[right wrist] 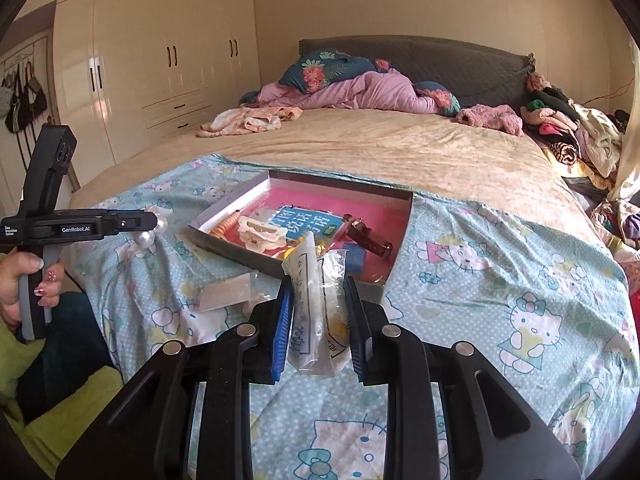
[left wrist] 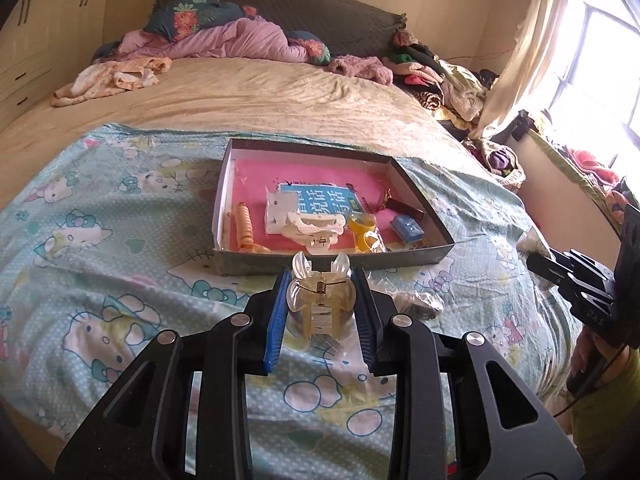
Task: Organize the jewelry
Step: 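Carry the pearl hair clip and the clear bag over the grey box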
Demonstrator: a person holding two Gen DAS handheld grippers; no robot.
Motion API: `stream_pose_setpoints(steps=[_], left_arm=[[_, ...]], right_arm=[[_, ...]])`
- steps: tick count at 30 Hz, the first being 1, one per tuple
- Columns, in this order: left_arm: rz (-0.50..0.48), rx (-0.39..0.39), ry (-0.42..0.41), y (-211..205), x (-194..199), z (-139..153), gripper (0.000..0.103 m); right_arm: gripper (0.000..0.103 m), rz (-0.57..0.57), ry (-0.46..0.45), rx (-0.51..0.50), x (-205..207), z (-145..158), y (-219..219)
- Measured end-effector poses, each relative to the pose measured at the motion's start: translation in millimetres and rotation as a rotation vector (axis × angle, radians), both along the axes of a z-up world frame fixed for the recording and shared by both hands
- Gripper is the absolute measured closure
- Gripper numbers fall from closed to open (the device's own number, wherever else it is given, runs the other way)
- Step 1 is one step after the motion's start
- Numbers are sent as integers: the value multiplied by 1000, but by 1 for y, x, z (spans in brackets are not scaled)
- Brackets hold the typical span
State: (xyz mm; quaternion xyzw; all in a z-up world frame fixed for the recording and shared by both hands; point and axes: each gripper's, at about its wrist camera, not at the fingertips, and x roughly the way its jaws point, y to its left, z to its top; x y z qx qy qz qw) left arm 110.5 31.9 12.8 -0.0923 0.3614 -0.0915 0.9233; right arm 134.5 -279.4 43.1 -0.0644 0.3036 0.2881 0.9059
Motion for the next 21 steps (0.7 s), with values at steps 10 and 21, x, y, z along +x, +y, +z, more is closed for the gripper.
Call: stream_pose_setpoints(steps=[10, 21], left_arm=[[49, 4, -59, 19, -13, 20, 81], [73, 1, -75, 33, -1, 21, 81]], right_arm=[[79, 72, -63, 4, -7, 27, 31], [79, 121, -72, 6, 11, 31, 61]])
